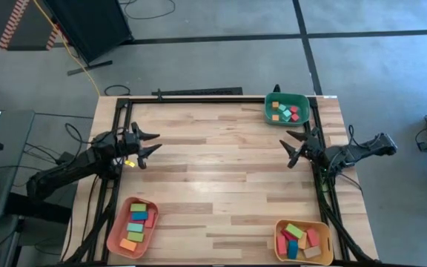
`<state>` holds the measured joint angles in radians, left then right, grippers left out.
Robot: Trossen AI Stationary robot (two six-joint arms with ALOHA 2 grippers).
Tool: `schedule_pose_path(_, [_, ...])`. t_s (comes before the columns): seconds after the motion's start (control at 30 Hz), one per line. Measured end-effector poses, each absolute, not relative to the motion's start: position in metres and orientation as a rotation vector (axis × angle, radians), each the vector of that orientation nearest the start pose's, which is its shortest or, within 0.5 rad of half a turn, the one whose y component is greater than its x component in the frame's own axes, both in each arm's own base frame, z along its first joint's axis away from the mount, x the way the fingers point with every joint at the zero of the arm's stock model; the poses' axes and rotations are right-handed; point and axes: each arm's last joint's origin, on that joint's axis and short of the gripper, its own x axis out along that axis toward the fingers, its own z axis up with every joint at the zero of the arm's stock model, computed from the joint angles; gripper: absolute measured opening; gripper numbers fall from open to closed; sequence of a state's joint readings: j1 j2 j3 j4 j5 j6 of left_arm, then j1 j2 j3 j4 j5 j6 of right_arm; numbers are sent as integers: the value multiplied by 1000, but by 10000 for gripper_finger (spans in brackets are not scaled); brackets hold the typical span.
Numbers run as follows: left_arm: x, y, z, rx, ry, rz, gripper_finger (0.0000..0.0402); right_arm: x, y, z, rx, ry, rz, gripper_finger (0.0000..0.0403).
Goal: Sort blocks by size
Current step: Return to Home Position
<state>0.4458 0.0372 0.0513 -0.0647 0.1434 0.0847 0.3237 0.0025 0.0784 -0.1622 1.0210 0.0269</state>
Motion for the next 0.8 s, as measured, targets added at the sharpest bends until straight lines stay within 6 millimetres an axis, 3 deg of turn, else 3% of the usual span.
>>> schedule_pose_path(0.5, [89,38,172,26,55,301,173,83,2,174,-26,77,-648,264])
schedule_pose_path(0.8, [88,40,173,-20,30,387,173,82,1,174,-26,77,-670,264])
